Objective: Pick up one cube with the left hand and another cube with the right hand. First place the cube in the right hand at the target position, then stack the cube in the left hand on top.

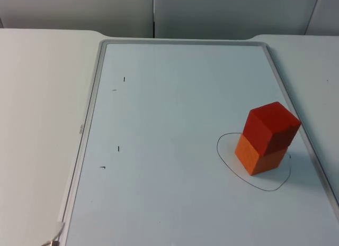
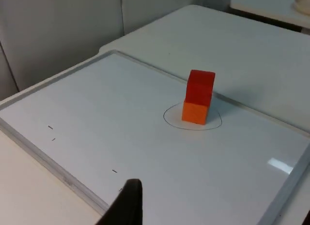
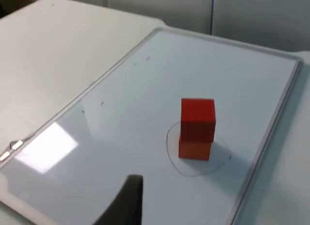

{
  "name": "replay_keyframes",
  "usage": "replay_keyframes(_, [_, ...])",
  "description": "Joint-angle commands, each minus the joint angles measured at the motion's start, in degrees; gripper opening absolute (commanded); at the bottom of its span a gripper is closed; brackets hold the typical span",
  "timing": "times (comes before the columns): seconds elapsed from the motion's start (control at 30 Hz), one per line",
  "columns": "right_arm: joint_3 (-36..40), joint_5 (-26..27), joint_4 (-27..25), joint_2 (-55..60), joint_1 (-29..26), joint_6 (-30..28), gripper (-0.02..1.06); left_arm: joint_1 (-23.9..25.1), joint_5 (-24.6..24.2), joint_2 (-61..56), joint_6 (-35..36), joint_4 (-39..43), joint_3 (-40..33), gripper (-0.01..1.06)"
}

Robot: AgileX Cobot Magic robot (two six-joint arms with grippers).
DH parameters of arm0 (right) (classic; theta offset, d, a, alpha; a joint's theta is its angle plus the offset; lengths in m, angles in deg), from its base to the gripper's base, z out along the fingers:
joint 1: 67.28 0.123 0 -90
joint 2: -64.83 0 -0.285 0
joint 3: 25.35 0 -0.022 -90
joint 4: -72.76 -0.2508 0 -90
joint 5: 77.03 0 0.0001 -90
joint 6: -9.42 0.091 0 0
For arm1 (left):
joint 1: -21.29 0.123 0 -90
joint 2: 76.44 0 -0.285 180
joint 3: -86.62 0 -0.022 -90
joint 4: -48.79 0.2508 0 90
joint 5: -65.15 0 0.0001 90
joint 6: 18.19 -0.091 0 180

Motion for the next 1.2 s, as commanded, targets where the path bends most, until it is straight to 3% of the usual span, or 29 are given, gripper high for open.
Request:
replay_keyframes(0.0, [1.35,0.12,-0.58,-0.19,0.06,-0.48,1.04,-0.12,-2.09,-0.56,1.9,0.17,-0.59,1.05])
replay_keyframes(0.2, [2.47,-0.79,-1.68,-0.19,0.06,-2.38,1.04,-0.12,-7.42,-0.56,4.57,0.17,-1.54,1.05])
replay_keyframes(1.17, [2.47,-0.79,-2.56,-0.19,0.06,-3.69,1.04,-0.12,-5.99,-0.56,4.11,1.12,-2.52,1.05])
